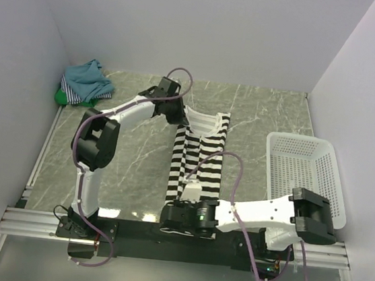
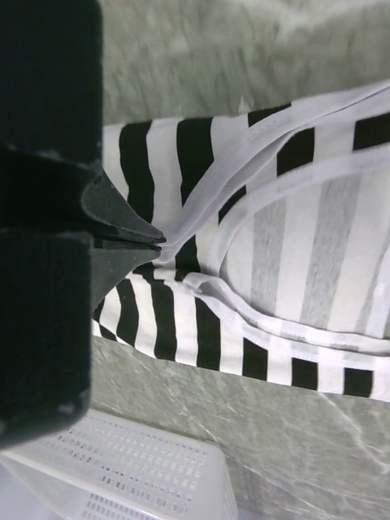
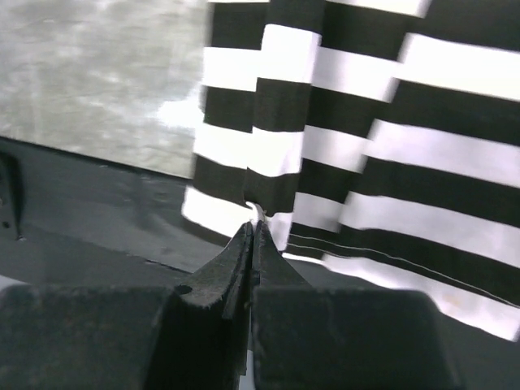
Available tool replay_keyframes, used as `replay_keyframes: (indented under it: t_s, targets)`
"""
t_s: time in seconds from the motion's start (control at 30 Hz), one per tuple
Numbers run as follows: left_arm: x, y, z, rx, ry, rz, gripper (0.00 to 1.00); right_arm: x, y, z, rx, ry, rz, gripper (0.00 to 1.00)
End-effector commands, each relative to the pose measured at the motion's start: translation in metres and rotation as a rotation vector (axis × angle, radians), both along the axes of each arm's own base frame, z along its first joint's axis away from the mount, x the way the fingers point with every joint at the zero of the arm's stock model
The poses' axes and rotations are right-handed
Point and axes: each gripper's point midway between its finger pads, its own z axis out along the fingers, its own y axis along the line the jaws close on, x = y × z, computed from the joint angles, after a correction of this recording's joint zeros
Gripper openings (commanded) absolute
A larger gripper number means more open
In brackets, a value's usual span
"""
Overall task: Fold and stack the tank tops
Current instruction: Fold the tank top
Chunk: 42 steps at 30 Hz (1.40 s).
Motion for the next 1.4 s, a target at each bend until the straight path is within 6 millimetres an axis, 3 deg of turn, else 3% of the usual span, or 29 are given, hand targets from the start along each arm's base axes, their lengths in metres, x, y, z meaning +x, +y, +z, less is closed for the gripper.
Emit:
replay_keyframes:
  t_s: [0.0,0.4,0.77,1.13,1.2,1.23,1.27,1.37]
  targets:
    - [0.012,-0.021,0.012,-0.036,-0.053,0.011,0.01,0.004,-0.006,0.005,0.095,0.008,-0.102,0.0]
    - [0.007,-0.058,0.011,-0.055,-0.066,-0.038,0.01,-0.005,-0.027,-0.012,0.169,0.057,-0.163,0.0]
    - [0.0,-0.071,0.002,-0.047,-0.059,-0.071,0.01,-0.011,-0.028,-0.016,0.181,0.072,-0.17,0.0]
    - [-0.005,-0.084,-0.008,-0.065,-0.049,-0.106,0.02,-0.012,-0.041,-0.016,0.211,0.09,-0.225,0.01]
    - [-0.005,-0.086,-0.004,-0.069,-0.064,-0.115,0.14,-0.014,-0.044,-0.016,0.22,0.09,-0.233,0.12]
    - [-0.006,-0.087,-0.003,-0.069,-0.073,-0.12,0.26,-0.014,-0.047,-0.012,0.231,0.089,-0.241,0.15]
    - [-0.007,-0.088,0.003,-0.076,-0.084,-0.126,0.32,-0.014,-0.047,-0.01,0.238,0.088,-0.248,0.26]
    - [-0.006,-0.092,0.019,-0.104,-0.125,-0.142,0.42,-0.01,-0.052,0.002,0.257,0.061,-0.266,0.42]
